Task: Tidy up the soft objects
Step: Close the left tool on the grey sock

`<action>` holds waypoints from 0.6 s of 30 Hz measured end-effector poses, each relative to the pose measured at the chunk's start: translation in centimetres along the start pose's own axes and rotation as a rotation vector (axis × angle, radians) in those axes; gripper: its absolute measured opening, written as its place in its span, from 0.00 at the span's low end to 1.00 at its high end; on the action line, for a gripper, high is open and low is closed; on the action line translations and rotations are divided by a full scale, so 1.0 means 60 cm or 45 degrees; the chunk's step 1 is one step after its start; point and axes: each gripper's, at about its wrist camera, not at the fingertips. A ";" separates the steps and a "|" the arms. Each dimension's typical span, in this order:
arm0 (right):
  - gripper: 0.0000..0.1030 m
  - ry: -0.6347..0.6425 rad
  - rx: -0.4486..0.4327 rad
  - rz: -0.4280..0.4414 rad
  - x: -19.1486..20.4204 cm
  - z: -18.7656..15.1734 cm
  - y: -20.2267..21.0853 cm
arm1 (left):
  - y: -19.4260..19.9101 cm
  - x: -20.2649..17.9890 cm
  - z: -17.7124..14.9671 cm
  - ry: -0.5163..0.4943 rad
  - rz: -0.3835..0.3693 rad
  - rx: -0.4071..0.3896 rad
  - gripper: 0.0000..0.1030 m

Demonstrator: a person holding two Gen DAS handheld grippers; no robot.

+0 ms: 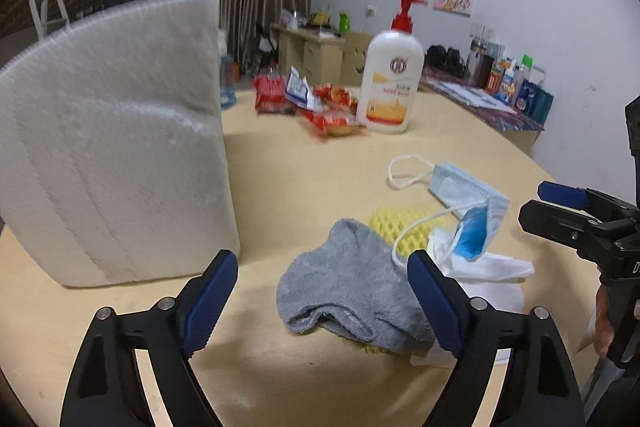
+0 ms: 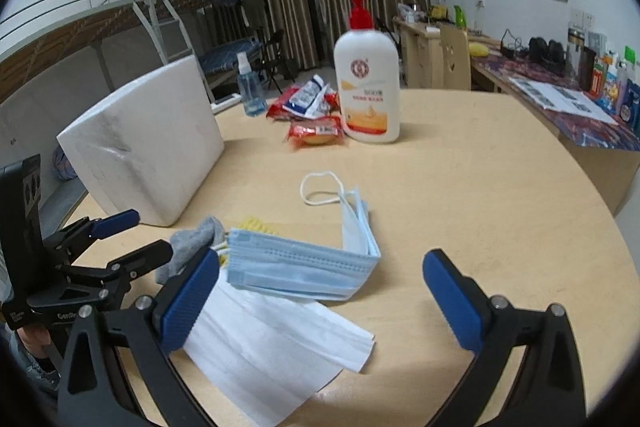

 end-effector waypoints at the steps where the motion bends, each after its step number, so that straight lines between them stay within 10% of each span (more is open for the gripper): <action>1: 1.00 -0.001 0.008 0.006 -0.002 -0.001 -0.003 | -0.006 0.001 -0.001 0.004 -0.006 0.020 0.79; 18: 1.00 -0.010 0.068 0.046 -0.015 0.009 -0.034 | -0.052 0.014 -0.011 0.063 -0.078 0.234 0.53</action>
Point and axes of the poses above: each gripper's, at about its wrist camera, not at the fingertips, and y roughly against the way its jaws point, x to its left, z to its top, and after that the axes turned 1 degree about z, right-handed
